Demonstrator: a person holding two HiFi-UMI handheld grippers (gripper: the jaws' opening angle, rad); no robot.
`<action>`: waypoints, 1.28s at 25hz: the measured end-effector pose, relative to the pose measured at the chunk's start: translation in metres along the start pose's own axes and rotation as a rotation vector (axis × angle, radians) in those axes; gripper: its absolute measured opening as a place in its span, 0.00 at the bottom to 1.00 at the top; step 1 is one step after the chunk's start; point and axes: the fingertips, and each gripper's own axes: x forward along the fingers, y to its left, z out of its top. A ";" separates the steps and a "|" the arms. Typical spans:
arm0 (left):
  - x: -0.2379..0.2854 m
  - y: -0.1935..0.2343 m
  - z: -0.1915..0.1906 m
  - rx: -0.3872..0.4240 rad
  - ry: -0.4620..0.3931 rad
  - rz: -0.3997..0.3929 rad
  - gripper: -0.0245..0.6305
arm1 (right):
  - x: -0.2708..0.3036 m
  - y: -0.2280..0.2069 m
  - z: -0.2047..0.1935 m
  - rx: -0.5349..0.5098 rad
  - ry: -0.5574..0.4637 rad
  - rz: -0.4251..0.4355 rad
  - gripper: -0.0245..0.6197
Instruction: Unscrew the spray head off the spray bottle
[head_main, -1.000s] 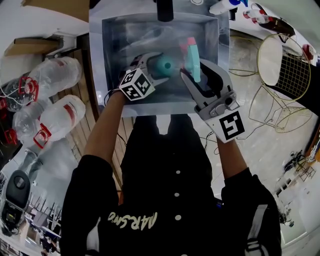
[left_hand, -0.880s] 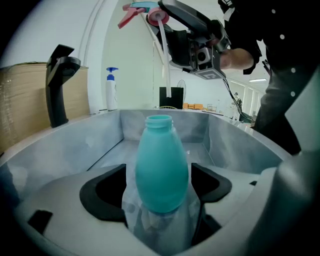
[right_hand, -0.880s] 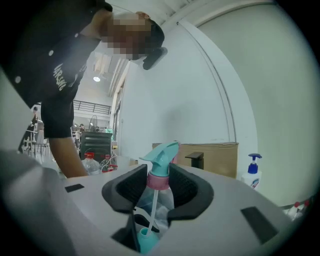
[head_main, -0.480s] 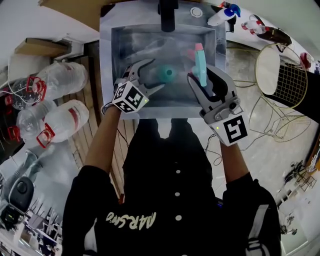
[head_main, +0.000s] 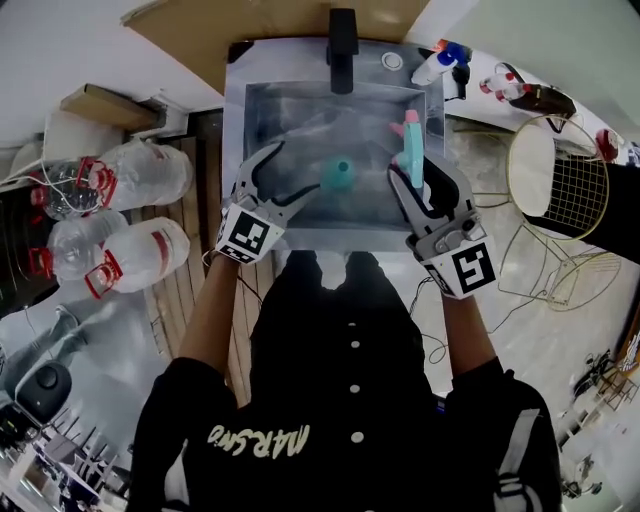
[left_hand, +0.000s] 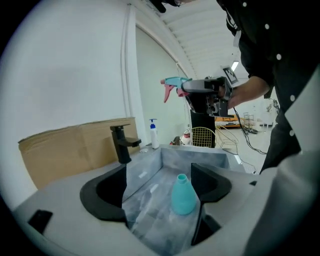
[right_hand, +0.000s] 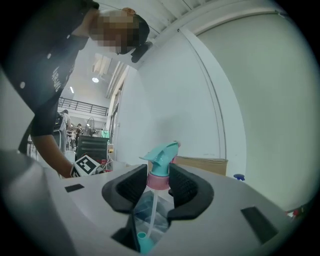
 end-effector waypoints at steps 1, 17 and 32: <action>-0.005 0.002 0.007 -0.002 -0.012 0.015 0.64 | -0.002 0.000 0.003 -0.006 -0.005 -0.001 0.27; -0.092 0.024 0.135 -0.099 -0.192 0.272 0.64 | -0.046 -0.008 0.050 -0.056 -0.019 -0.051 0.27; -0.126 0.015 0.161 -0.093 -0.221 0.404 0.07 | -0.071 -0.013 0.066 -0.048 -0.019 -0.098 0.27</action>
